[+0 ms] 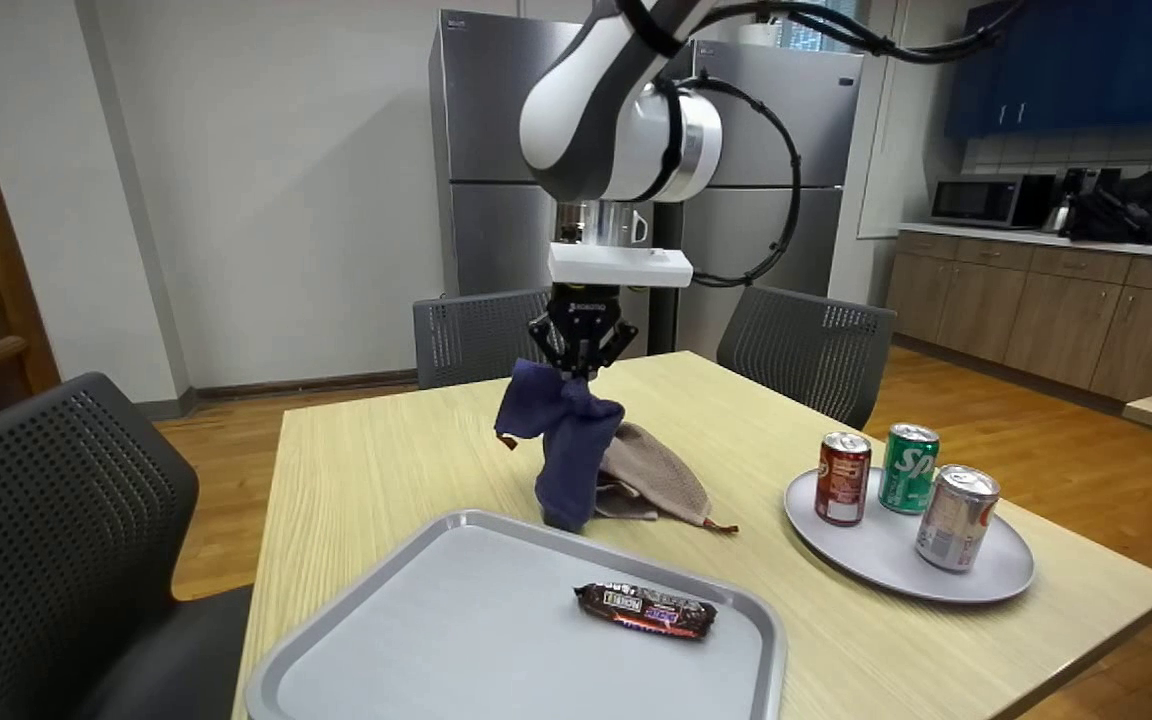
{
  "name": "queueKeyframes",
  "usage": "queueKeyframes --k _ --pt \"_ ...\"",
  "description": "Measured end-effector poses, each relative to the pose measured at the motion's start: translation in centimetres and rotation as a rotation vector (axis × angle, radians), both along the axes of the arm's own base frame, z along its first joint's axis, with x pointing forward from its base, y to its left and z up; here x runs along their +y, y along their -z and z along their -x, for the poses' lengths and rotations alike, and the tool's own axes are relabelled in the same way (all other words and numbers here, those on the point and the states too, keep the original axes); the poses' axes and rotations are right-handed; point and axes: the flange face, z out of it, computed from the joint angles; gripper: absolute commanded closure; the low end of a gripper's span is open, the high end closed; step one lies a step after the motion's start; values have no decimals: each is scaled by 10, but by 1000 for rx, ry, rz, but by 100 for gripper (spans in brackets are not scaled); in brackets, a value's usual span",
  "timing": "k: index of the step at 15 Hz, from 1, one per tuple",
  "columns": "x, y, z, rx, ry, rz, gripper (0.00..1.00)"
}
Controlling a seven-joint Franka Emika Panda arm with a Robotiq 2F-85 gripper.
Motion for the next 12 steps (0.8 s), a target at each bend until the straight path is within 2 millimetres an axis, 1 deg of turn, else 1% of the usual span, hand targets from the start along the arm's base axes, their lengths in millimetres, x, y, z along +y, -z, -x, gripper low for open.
queueKeyframes --k 6,9,12 --pt "-55 0 -17 -14 109 -16 98" --pt "-81 4 -22 -12 152 -11 98" --pt "-102 12 -25 -5 184 1 98"
